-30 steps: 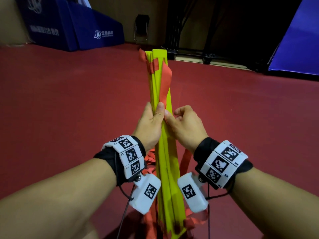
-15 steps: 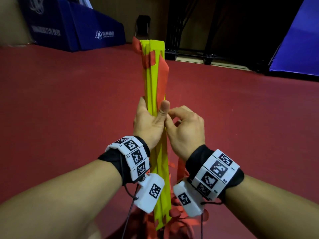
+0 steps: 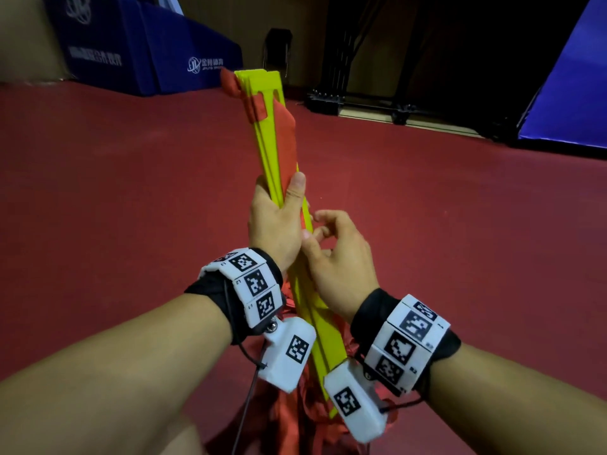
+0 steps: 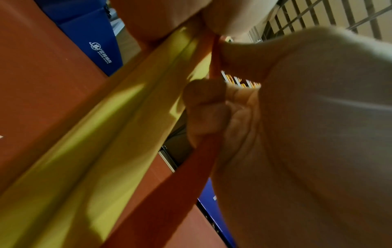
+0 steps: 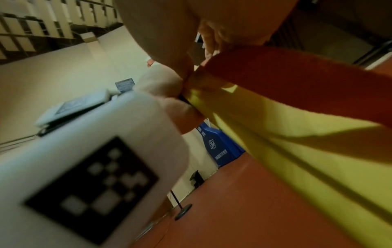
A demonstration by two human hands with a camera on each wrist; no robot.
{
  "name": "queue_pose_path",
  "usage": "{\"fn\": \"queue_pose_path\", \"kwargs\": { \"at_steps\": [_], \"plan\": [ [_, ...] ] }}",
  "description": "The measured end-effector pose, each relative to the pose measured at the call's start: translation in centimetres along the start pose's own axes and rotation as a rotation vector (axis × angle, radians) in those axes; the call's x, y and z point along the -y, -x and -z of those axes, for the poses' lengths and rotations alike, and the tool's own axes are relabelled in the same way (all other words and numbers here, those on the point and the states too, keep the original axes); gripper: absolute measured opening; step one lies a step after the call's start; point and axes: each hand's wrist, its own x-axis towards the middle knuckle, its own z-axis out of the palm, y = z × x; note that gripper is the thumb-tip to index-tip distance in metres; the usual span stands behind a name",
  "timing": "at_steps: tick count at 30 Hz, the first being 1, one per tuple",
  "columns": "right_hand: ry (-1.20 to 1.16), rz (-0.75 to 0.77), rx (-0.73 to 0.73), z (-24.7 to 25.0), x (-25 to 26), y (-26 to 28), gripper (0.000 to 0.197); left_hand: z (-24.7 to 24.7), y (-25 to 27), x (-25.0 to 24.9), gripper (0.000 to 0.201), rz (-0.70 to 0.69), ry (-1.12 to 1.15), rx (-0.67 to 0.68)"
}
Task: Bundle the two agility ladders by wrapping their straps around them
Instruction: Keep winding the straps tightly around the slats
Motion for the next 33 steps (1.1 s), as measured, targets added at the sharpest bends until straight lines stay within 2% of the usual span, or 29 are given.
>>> {"fn": "queue_pose_path", "kwargs": {
  "at_steps": [4,7,10,11,16,18,21,24,25,28,29,32,33],
  "plan": [
    [0.043,-0.070,0.083,0.8,-1.5,-0.5,0.024,0.6,-0.4,-0.1,0.081,0.011,0.077,0.001],
    [0.180,-0.061,0.235,1.4,-2.1,-0.7,0.029,0.8,-0.2,-0.4,0.075,0.005,0.110,0.012],
    [0.141,-0.106,0.477,1.3,-1.9,-0.6,0.051,0.8,-0.2,-0.6,0.064,0.007,0.110,0.017],
    [0.137,-0.108,0.514,1.2,-1.9,-0.7,0.054,0.9,-0.2,-0.5,0.062,0.013,0.104,0.025],
    [0.233,-0.042,0.456,1.1,-2.5,-1.3,0.056,0.6,-0.2,-0.8,0.057,0.052,0.095,0.088],
    [0.184,-0.058,0.403,1.4,-2.9,-2.0,0.053,0.5,-0.3,-0.3,0.042,0.104,0.149,0.128],
    [0.079,-0.087,0.302,2.0,-3.2,-3.0,0.051,0.2,-0.1,0.4,0.045,0.160,0.196,0.186],
    [0.140,-0.062,0.305,2.2,-3.1,-3.1,0.051,-0.2,0.2,0.5,0.029,0.189,0.201,0.176],
    [0.164,-0.055,0.335,2.1,-3.0,-2.9,0.051,-0.3,0.2,0.5,0.031,0.179,0.173,0.169],
    [0.145,-0.067,0.424,1.6,-2.8,-2.2,0.048,-0.2,0.5,0.5,0.064,0.117,0.059,0.180],
    [0.154,-0.068,0.436,1.5,-2.7,-2.0,0.047,-0.1,0.5,0.5,0.064,0.098,0.017,0.199],
    [0.280,-0.060,0.408,1.5,-2.2,-2.0,0.042,-0.1,0.9,0.2,0.037,0.063,-0.061,0.187],
    [0.301,-0.058,0.389,1.6,-2.0,-2.1,0.042,-0.1,0.9,0.0,0.034,0.078,-0.031,0.172]
  ]
}}
